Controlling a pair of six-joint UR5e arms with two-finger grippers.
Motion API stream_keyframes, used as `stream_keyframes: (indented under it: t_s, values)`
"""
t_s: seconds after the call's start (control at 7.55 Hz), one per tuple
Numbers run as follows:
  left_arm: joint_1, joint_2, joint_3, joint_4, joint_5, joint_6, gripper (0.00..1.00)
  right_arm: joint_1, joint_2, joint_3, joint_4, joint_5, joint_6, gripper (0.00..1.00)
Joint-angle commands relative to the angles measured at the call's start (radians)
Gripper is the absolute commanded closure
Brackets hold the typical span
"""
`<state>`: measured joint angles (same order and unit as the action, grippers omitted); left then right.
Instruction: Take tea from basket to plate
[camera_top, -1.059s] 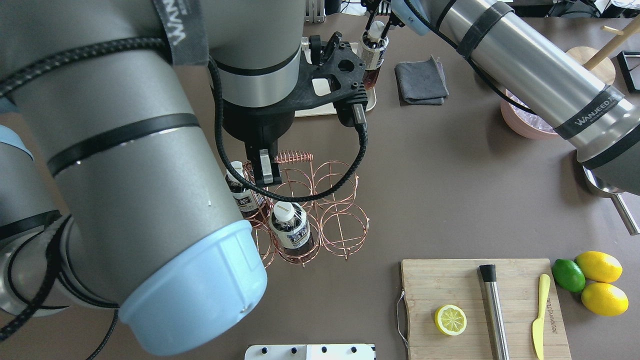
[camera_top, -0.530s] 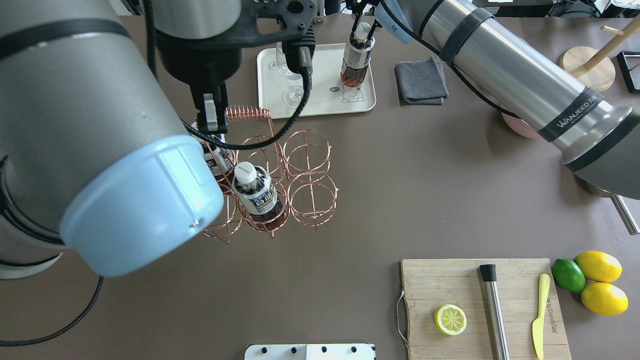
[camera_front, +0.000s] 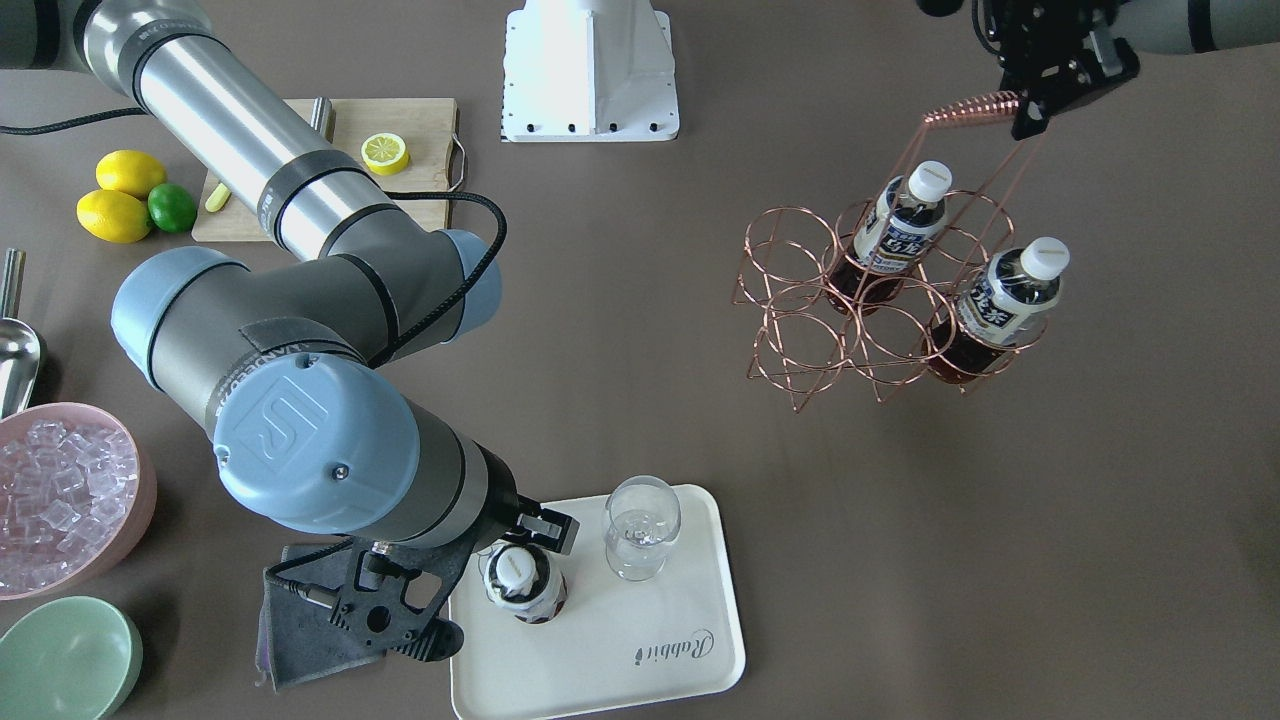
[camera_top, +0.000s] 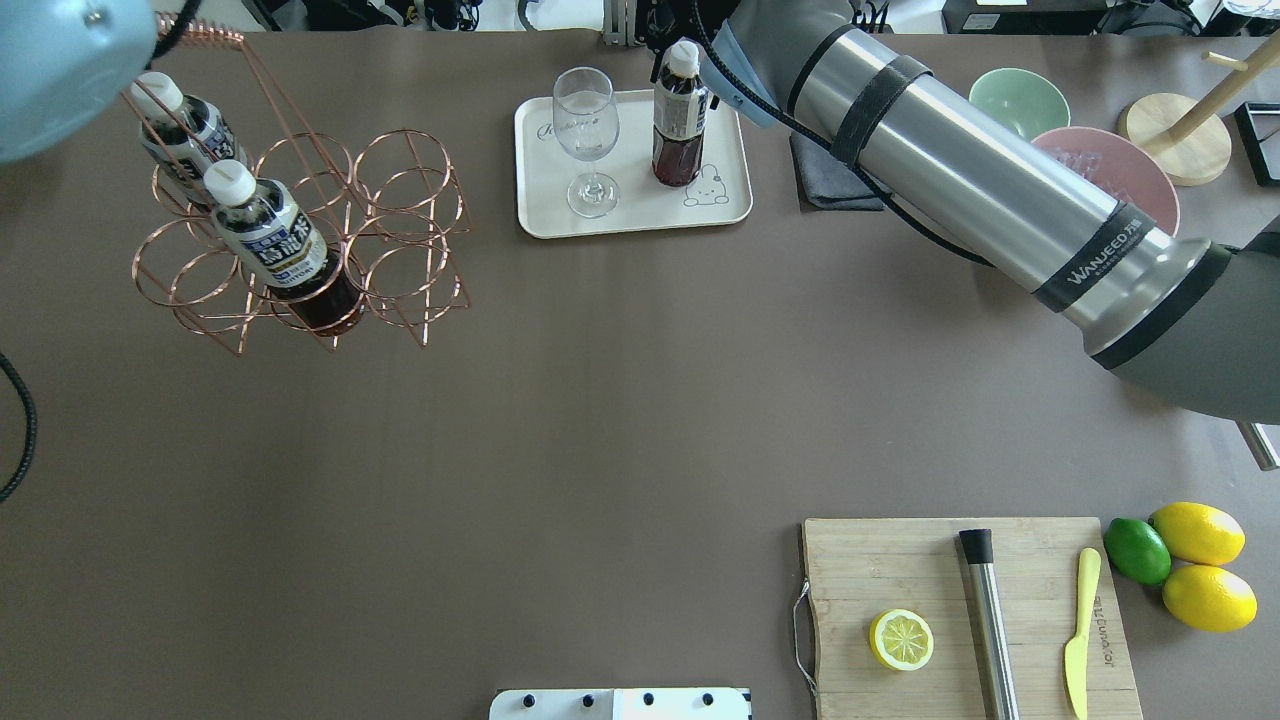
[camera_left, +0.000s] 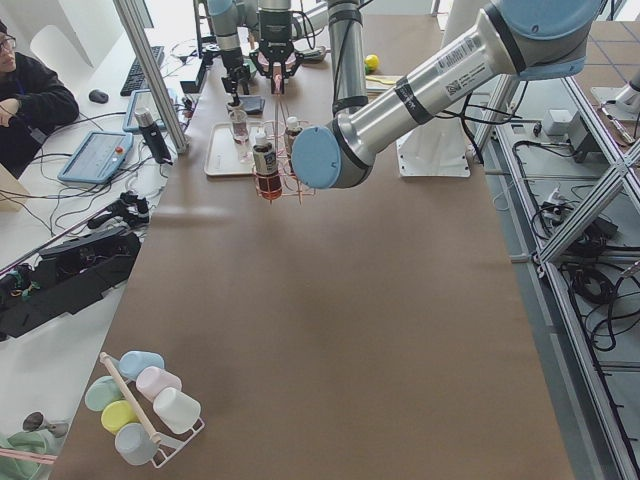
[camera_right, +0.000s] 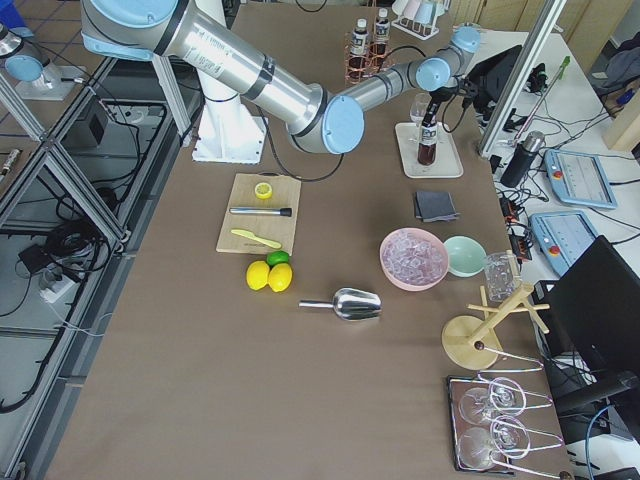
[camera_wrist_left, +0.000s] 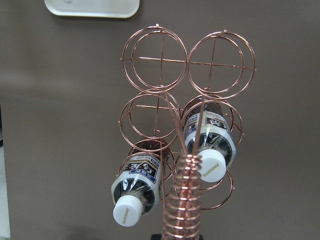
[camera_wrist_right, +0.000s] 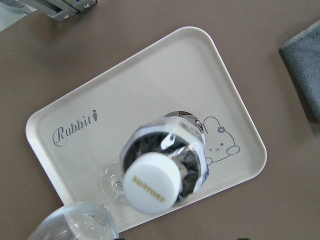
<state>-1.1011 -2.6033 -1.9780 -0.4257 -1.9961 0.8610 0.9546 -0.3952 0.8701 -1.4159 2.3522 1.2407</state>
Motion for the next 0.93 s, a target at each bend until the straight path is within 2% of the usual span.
stream_keyframes:
  t_s: [0.0,0.26,0.4,0.53,0.79]
  values:
    - [-0.155,0.133,0.007,-0.014,-0.003,0.221,1.00,0.009,0.004,0.003,-0.005,0.005,-0.027,0.00]
    - [-0.230,0.221,0.080,-0.137,-0.001,0.337,1.00,0.026,0.006,0.050,-0.043,0.057,-0.033,0.00]
    - [-0.285,0.265,0.114,-0.198,-0.003,0.383,1.00,0.041,-0.028,0.166,-0.161,0.073,-0.067,0.00]
    - [-0.330,0.291,0.155,-0.256,-0.004,0.426,1.00,0.042,-0.097,0.326,-0.284,0.073,-0.126,0.00]
    - [-0.358,0.299,0.311,-0.397,-0.004,0.489,1.00,0.049,-0.292,0.619,-0.392,0.055,-0.174,0.00]
